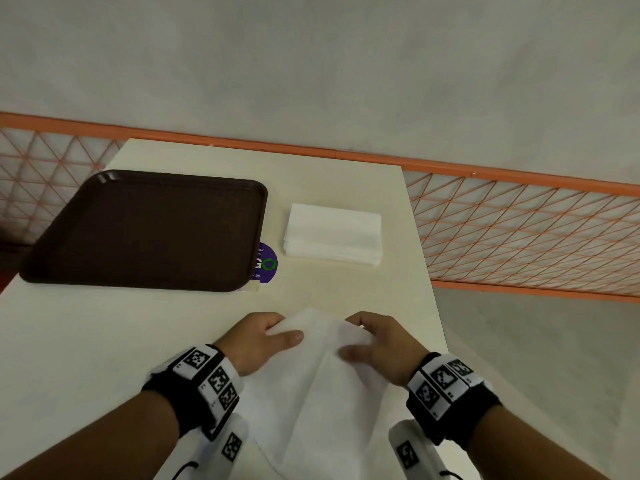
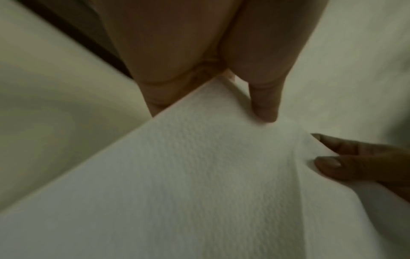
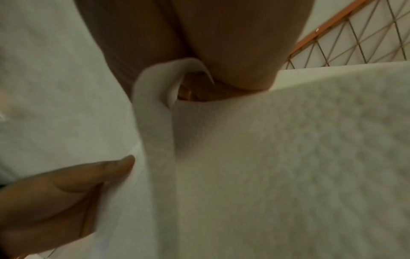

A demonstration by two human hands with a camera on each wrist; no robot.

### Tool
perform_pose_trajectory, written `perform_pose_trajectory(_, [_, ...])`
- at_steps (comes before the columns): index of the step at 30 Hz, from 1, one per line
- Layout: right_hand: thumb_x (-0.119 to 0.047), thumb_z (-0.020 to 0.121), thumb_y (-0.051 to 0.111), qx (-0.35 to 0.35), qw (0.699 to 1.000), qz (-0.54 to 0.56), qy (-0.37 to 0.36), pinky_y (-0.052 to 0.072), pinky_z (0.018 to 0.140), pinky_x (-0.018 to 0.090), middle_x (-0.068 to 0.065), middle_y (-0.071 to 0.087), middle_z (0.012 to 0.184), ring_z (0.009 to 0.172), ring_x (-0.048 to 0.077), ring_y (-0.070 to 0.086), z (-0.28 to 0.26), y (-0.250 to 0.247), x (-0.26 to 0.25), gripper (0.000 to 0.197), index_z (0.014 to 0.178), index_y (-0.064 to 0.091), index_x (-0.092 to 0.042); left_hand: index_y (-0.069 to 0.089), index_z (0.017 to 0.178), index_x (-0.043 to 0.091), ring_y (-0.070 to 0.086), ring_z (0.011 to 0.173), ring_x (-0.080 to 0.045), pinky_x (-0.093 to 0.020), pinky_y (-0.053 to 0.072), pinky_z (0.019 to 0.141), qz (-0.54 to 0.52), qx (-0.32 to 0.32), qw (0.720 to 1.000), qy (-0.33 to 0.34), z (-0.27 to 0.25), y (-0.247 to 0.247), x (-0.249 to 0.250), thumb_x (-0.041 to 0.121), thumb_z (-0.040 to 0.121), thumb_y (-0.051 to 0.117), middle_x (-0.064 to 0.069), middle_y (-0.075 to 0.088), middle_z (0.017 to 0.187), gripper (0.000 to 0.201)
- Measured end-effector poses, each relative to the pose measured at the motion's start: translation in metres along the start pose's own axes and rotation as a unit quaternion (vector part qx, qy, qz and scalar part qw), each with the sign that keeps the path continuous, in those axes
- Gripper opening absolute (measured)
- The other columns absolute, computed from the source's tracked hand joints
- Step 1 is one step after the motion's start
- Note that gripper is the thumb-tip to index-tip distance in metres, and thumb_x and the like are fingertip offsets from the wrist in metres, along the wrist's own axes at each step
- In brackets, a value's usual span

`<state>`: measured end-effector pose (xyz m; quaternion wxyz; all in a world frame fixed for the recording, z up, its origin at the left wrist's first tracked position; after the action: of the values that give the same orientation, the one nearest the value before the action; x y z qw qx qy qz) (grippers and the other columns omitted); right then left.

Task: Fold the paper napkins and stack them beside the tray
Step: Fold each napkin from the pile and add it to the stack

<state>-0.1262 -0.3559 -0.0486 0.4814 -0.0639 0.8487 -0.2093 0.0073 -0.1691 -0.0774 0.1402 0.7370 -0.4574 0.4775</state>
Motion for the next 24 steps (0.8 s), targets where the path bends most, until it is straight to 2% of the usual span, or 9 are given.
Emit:
perform_pose_trajectory(4, [-0.04, 0.077, 0.073, 0.028, 1.0, -0.002, 0.013, 0.057, 0.082, 0.041, 0.003, 0.075, 0.088, 0.082, 0.022, 0.071, 0.005, -0.002, 0.008, 0.021, 0.09, 0.071, -0.024, 0.072, 0.094, 0.014, 0.071, 0.086, -0.02, -0.038, 0.056, 0.086, 0.003, 0.028, 1.0, 0.012, 0.003, -0.006, -0.002, 0.029, 0.089, 0.066, -0.002, 0.075, 0.09, 0.017])
perform_pose_trajectory(7, [-0.042, 0.085, 0.067, 0.022, 0.996, -0.083, 0.007, 0.053, 0.082, 0.032, -0.006, 0.071, 0.085, 0.081, 0.013, 0.065, 0.007, 0.002, 0.016, 0.015, 0.086, 0.07, -0.027, 0.068, 0.08, 0.014, 0.066, 0.072, -0.02, -0.032, 0.053, 0.072, 0.092, 0.054, 0.994, 0.011, 0.008, -0.004, -0.002, 0.035, 0.09, 0.064, -0.002, 0.07, 0.075, 0.024])
perform_pose_trajectory(10, [-0.036, 0.089, 0.066, 0.032, 0.987, -0.159, -0.016, 0.04, 0.093, 0.02, -0.01, 0.063, 0.109, 0.104, 0.007, 0.057, 0.008, 0.006, 0.021, 0.017, 0.099, 0.069, -0.023, 0.051, 0.064, 0.017, 0.049, 0.061, -0.017, -0.029, 0.04, 0.063, 0.205, 0.082, 0.975, 0.001, 0.011, 0.002, 0.001, 0.041, 0.092, 0.058, 0.004, 0.051, 0.061, 0.037])
perform_pose_trajectory(11, [-0.035, 0.089, 0.066, 0.037, 0.983, -0.175, -0.03, 0.037, 0.095, 0.018, -0.009, 0.06, 0.115, 0.11, 0.008, 0.055, 0.008, 0.007, 0.021, 0.019, 0.102, 0.069, -0.021, 0.052, 0.069, 0.018, 0.051, 0.068, -0.019, -0.029, 0.039, 0.065, 0.23, 0.091, 0.969, 0.0, 0.011, 0.005, 0.003, 0.043, 0.093, 0.055, 0.003, 0.052, 0.067, 0.035])
perform_pose_trajectory(13, [-0.033, 0.091, 0.063, 0.04, 0.98, -0.188, -0.051, 0.037, 0.093, 0.017, -0.008, 0.059, 0.112, 0.108, 0.009, 0.055, 0.008, 0.008, 0.016, 0.02, 0.103, 0.068, -0.019, 0.061, 0.114, 0.016, 0.057, 0.106, -0.022, -0.03, 0.043, 0.089, 0.247, 0.091, 0.965, -0.01, 0.011, 0.01, 0.007, 0.048, 0.093, 0.051, -0.003, 0.063, 0.111, 0.04])
perform_pose_trajectory(14, [-0.033, 0.092, 0.062, 0.038, 0.982, -0.178, -0.052, 0.041, 0.088, 0.019, -0.008, 0.06, 0.104, 0.101, 0.01, 0.057, 0.008, 0.007, 0.012, 0.017, 0.101, 0.068, -0.019, 0.048, 0.135, 0.013, 0.048, 0.125, -0.021, -0.031, 0.038, 0.103, 0.244, 0.088, 0.966, -0.019, 0.011, 0.011, 0.008, 0.052, 0.093, 0.05, -0.005, 0.053, 0.135, 0.058])
perform_pose_trajectory(16, [-0.031, 0.093, 0.06, 0.026, 0.991, -0.12, -0.045, 0.047, 0.076, 0.023, -0.007, 0.064, 0.087, 0.081, 0.01, 0.059, 0.008, 0.003, 0.002, 0.011, 0.087, 0.066, -0.023, 0.036, 0.145, 0.012, 0.037, 0.137, -0.019, -0.033, 0.03, 0.113, 0.208, 0.116, 0.971, -0.013, 0.011, 0.007, 0.011, 0.055, 0.092, 0.047, -0.004, 0.039, 0.149, 0.07])
perform_pose_trajectory(20, [-0.024, 0.094, 0.061, 0.059, 0.996, 0.045, -0.043, 0.048, 0.067, 0.032, 0.0, 0.065, 0.074, 0.066, 0.014, 0.057, 0.014, -0.009, -0.017, 0.02, 0.076, 0.062, -0.014, 0.057, 0.125, 0.016, 0.051, 0.12, -0.02, -0.035, 0.037, 0.106, 0.122, 0.199, 0.972, -0.034, 0.012, -0.013, 0.008, 0.06, 0.092, 0.04, -0.002, 0.058, 0.128, 0.057])
perform_pose_trajectory(24, [-0.018, 0.094, 0.06, 0.101, 0.957, 0.27, -0.022, 0.047, 0.064, 0.031, 0.009, 0.065, 0.075, 0.068, 0.022, 0.058, 0.017, -0.022, -0.039, 0.018, 0.078, 0.064, -0.01, 0.062, 0.098, 0.011, 0.062, 0.088, -0.025, -0.041, 0.048, 0.092, -0.01, 0.208, 0.968, -0.137, 0.013, -0.022, 0.002, 0.067, 0.091, 0.033, -0.006, 0.067, 0.095, 0.063])
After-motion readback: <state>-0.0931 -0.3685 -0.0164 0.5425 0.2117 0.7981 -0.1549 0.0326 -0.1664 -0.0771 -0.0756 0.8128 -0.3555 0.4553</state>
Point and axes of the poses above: each hand's wrist, its own z-axis towards the middle knuckle, its own y-axis out of the palm, x = y × z, the point moved 2 cm from there along z, towards the middle knuckle
